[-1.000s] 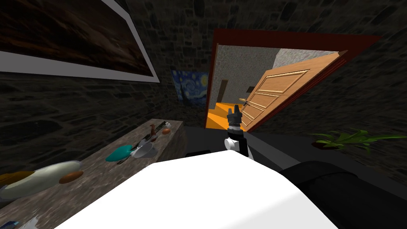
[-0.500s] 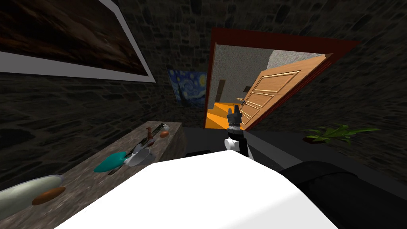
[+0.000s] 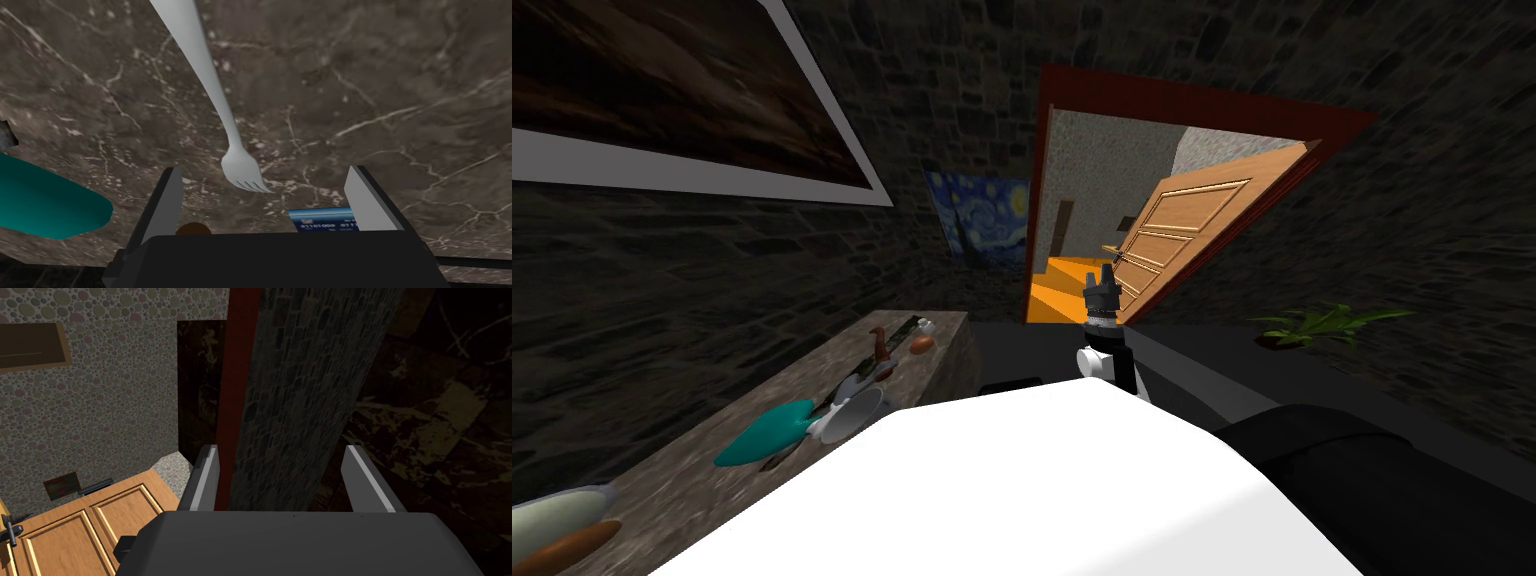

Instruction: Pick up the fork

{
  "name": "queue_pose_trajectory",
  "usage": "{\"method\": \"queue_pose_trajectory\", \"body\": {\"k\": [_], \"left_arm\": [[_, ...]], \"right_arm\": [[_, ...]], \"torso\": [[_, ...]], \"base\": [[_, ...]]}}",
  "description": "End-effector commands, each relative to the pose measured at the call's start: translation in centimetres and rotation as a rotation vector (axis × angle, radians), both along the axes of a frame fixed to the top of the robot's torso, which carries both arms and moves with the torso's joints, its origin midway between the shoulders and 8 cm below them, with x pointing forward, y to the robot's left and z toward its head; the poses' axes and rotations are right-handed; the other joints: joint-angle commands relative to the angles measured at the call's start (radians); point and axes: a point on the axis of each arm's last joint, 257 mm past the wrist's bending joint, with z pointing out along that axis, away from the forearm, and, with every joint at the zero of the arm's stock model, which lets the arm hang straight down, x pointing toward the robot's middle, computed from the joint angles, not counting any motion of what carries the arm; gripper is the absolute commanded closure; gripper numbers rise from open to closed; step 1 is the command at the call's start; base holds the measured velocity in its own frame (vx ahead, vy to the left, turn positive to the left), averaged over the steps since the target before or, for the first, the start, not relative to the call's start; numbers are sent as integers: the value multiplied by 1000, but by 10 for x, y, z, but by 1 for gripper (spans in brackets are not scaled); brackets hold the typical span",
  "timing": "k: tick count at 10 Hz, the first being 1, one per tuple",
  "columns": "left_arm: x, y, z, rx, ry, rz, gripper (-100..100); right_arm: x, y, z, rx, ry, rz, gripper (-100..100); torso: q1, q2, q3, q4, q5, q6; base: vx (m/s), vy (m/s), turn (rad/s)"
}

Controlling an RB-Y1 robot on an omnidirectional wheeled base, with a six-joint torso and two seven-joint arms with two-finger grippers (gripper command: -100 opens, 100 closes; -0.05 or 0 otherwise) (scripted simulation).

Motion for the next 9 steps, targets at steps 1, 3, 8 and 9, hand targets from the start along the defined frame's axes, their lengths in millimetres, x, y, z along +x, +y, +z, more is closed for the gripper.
{"method": "queue_pose_trajectory", "body": {"k": [1, 3, 8, 9], "left_arm": [[-14, -14, 0, -50, 17, 10, -100], [-30, -26, 0, -91, 37, 22, -100], [-41, -37, -20, -101, 34, 33, -100], [-39, -34, -14, -104, 36, 33, -100]], "right_arm": [[0, 0, 0, 0, 0, 0, 0], [0, 0, 0, 0, 0, 0, 0], [0, 0, 0, 0, 0, 0, 0], [0, 0, 0, 0, 0, 0, 0]], "torso": [[0, 0, 0, 0, 0, 0], [0, -1, -1, 0, 0, 0], [-2, 1, 1, 0, 0, 0], [-1, 1, 1, 0, 0, 0]], "base": [[42, 56, -81], [38, 42, -75], [15, 19, -32], [8, 16, -5]]}}
